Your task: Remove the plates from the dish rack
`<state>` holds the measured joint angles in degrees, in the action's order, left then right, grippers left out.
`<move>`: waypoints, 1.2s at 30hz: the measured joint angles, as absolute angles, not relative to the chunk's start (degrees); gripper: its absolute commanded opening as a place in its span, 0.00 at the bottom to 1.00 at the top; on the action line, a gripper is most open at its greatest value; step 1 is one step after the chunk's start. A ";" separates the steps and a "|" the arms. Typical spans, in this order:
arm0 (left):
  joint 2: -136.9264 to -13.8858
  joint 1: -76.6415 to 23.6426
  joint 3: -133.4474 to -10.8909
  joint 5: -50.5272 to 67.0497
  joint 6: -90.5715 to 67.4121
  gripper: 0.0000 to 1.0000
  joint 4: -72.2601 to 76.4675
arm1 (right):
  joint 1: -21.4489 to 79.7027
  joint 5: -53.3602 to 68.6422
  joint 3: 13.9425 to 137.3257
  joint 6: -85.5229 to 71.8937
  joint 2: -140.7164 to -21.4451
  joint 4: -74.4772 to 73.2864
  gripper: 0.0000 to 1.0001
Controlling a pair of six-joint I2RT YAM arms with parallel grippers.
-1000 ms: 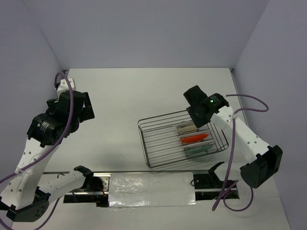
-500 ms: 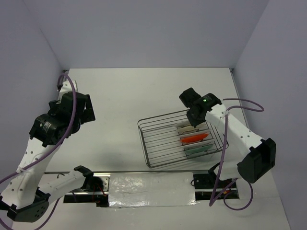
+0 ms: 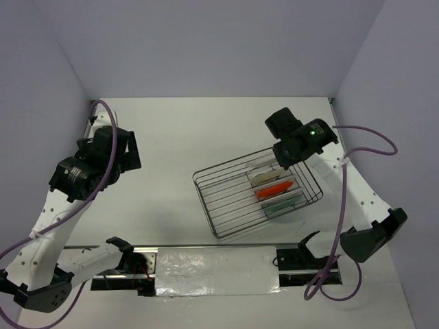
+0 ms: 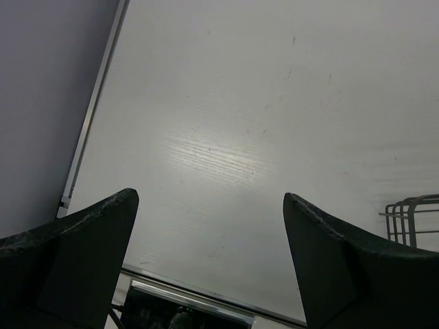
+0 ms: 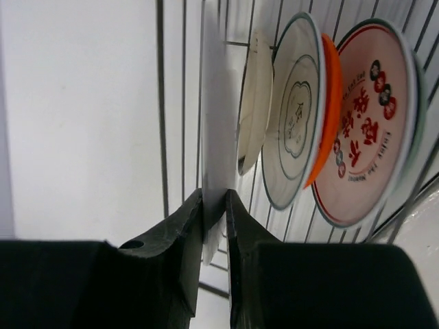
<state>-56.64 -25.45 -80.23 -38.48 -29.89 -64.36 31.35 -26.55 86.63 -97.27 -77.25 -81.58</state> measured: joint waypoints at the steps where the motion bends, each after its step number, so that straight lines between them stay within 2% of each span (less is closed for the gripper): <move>1: -56.90 -25.45 -80.25 -38.26 -29.89 0.99 -64.12 | 31.35 -26.76 88.79 -96.36 -77.25 -82.19 0.00; 8: -62.48 -25.45 -87.26 -30.15 -30.50 1.00 -61.76 | 31.24 -29.08 103.18 -89.93 -76.23 -78.50 0.00; 10: -64.36 -25.45 -90.74 -25.15 -31.42 1.00 -58.98 | 31.22 -29.08 104.60 -82.89 -75.16 -76.55 0.00; 13: -66.22 -25.45 -94.59 -15.86 -33.10 0.99 -53.71 | 31.03 -24.58 97.80 -65.52 -70.65 -63.20 0.00; 16: -67.77 -25.45 -97.41 -5.74 -35.24 0.99 -48.05 | 31.00 -12.49 86.02 -46.81 -65.56 -45.45 0.00; 19: -70.30 -25.45 -100.38 2.59 -37.71 1.00 -44.84 | 31.22 -2.72 75.02 -35.79 -61.49 -32.25 0.00; 21: -72.53 -25.45 -102.04 6.59 -38.09 0.98 -44.05 | 31.24 3.16 69.82 -30.70 -59.31 -27.05 0.00; 25: -75.88 -25.45 -99.81 12.21 -37.93 0.90 -43.33 | 31.16 11.25 69.30 -27.11 -59.22 -19.92 0.00; 30: -78.13 -25.43 -98.74 11.73 -37.04 0.90 -46.78 | 30.85 17.28 69.30 -26.52 -59.33 -12.43 0.00; 32: -77.95 -25.45 -98.76 10.90 -36.07 0.87 -47.57 | 30.37 18.76 69.10 -26.33 -59.83 -11.88 0.00; 33: -77.78 -25.47 -98.76 10.50 -35.83 0.60 -47.79 | 30.04 19.66 68.79 -26.52 -60.27 -11.14 0.00; 34: -77.54 -25.45 -98.76 10.24 -36.01 0.38 -47.97 | 29.78 20.51 68.58 -26.76 -60.71 -10.44 0.00; 35: -77.30 -25.43 -98.72 10.17 -35.14 0.23 -47.97 | 29.50 21.17 68.40 -26.98 -61.34 -9.76 0.00; 36: -76.66 -25.32 -98.50 11.44 -34.41 0.00 -48.34 | 28.77 19.99 68.12 -26.96 -62.06 -9.91 0.03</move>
